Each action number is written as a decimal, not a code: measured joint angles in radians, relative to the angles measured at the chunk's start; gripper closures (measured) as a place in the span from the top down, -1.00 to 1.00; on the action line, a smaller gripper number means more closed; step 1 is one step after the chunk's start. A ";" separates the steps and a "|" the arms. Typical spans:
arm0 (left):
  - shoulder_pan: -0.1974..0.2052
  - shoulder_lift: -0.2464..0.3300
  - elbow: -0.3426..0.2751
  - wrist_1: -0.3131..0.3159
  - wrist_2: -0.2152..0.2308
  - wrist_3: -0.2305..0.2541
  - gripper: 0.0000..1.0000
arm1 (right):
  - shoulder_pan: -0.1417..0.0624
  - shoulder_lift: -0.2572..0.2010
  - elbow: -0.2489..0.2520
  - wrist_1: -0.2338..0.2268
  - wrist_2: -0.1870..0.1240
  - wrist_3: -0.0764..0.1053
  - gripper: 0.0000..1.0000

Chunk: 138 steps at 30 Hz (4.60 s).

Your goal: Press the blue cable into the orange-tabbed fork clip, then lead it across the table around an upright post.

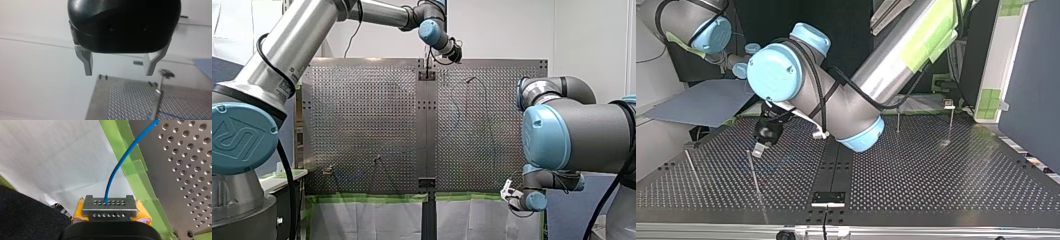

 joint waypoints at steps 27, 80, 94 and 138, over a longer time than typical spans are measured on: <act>0.003 -0.062 0.003 0.052 0.077 -0.112 1.00 | 0.002 0.001 -0.001 0.002 0.000 0.000 -1.00; -0.010 -0.105 0.003 0.043 -0.167 -0.111 1.00 | 0.003 0.000 -0.001 0.003 -0.004 0.000 -1.00; -0.010 -0.105 0.003 0.043 -0.175 -0.108 1.00 | 0.003 0.000 -0.001 0.003 -0.004 0.001 -1.00; -0.031 0.064 -0.174 0.186 -0.179 -0.238 1.00 | -0.004 0.000 -0.001 0.011 -0.014 -0.005 -1.00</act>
